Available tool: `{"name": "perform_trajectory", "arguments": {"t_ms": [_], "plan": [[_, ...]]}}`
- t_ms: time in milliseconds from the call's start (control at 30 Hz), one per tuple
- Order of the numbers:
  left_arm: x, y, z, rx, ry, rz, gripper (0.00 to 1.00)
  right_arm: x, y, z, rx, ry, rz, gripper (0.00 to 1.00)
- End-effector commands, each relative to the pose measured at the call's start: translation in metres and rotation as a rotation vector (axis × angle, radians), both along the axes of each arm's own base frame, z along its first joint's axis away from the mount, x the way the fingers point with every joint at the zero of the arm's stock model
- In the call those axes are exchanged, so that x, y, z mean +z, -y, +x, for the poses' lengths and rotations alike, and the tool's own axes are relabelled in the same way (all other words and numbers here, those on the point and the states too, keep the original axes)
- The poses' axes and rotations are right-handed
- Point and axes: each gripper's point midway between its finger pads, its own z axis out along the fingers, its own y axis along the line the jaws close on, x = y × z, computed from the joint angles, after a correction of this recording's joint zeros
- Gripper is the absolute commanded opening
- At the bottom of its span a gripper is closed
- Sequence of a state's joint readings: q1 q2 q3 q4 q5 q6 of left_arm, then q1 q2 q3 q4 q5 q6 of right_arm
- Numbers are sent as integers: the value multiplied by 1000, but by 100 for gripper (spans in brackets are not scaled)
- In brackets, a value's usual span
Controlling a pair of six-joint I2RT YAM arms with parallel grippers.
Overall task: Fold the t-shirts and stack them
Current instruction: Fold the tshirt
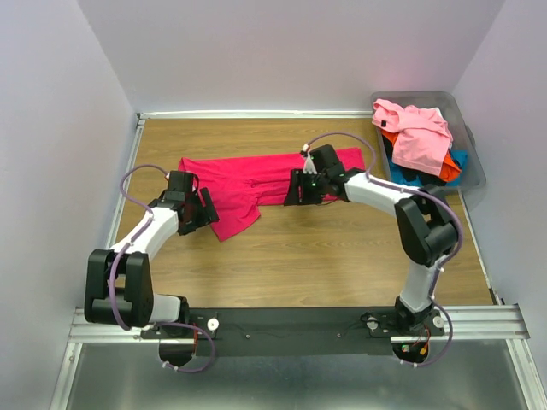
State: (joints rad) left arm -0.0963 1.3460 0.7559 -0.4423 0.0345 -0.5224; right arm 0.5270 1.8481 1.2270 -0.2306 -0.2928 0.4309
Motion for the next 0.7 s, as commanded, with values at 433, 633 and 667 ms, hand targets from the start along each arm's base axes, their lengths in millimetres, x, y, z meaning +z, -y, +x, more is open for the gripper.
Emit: {"name": "perform_trajectory", "arguments": {"t_ms": [433,633,667], "plan": [[-39,39,-9,-134,-74,-114,67,-56,-100,-18,158,-150,187,58],[-44,43,-17,-146,-94,-120,56,-65,-110,-31,189,-185,192,53],[-44,43,-19,-147,-93,-120,49,-66,-112,-34,203,-187,194,52]]}}
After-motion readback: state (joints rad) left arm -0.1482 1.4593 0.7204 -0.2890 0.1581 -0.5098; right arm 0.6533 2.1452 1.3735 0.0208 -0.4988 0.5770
